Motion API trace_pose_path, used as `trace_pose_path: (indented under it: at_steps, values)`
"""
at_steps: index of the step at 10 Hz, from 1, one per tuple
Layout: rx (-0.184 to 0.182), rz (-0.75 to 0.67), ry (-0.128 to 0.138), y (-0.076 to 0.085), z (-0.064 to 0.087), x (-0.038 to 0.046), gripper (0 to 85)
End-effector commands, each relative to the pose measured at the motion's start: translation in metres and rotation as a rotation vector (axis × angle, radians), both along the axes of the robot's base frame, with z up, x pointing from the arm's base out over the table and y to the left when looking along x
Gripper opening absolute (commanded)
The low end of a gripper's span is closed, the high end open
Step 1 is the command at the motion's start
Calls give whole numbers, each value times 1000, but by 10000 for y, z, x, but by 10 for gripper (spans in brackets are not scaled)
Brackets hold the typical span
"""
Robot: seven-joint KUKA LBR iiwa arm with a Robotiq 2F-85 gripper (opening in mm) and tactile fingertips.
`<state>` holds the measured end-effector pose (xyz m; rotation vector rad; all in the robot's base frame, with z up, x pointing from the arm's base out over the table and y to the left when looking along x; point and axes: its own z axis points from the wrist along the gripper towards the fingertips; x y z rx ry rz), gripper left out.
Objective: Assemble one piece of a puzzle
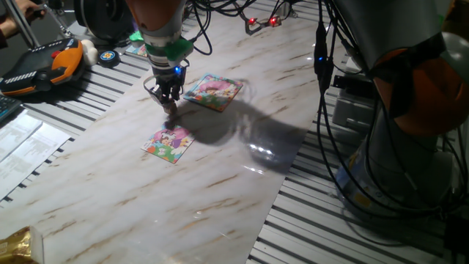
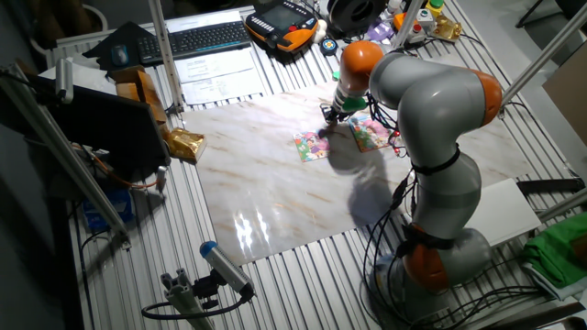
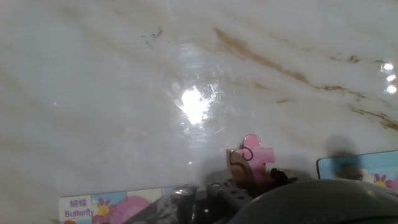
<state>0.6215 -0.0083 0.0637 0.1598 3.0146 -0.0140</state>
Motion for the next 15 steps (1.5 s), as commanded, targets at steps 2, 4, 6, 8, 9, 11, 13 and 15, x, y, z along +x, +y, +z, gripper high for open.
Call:
trace_pose_path:
  at_steps: [2, 4, 6, 8, 9, 11, 13, 15]
  values:
    - [0, 4, 13, 39, 114, -18, 360]
    - [3, 11, 8, 100, 163, -34, 360]
    - [-6, 8, 8, 195, 189, -43, 357]
    - [-9, 1, 8, 316, 215, -54, 360]
    - [-7, -2, 8, 382, 215, -57, 360]
    - [-1, -9, 0, 542, 194, -108, 360]
    - [7, -15, -10, 718, 107, -213, 360]
    - [13, -13, -18, 813, -9, -278, 360]
